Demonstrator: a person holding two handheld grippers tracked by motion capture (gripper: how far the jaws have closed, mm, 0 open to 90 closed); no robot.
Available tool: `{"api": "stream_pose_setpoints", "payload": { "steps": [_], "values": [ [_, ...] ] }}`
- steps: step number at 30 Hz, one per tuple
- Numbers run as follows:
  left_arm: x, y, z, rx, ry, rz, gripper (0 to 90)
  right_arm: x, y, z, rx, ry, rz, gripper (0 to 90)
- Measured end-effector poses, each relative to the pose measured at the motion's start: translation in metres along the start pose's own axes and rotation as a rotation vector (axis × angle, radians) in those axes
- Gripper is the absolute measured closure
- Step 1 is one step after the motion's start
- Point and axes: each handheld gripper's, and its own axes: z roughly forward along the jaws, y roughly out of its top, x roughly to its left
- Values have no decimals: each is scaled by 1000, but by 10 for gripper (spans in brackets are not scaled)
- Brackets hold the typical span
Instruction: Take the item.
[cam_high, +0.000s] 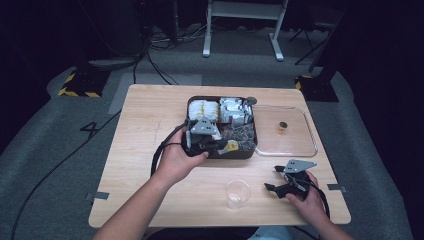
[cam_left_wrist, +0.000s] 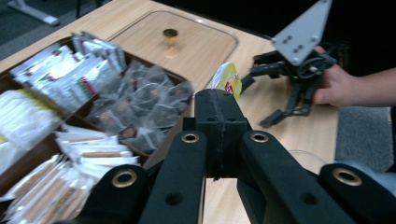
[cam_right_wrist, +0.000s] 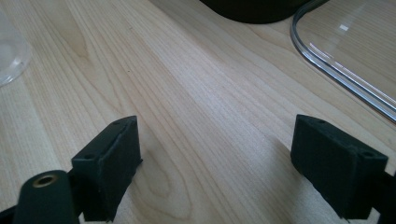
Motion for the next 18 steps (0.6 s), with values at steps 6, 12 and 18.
{"api": "stream_pose_setpoints", "payload": {
  "steps": [6,12,18],
  "values": [
    [-20,-7,7,11,-30,35,900,0,0,0,0,0,0,160],
    [-33,-19,17,14,-46,38,900,0,0,0,0,0,0,160],
    [-42,-33,26,17,-58,30,900,0,0,0,0,0,0,161]
  ]
}}
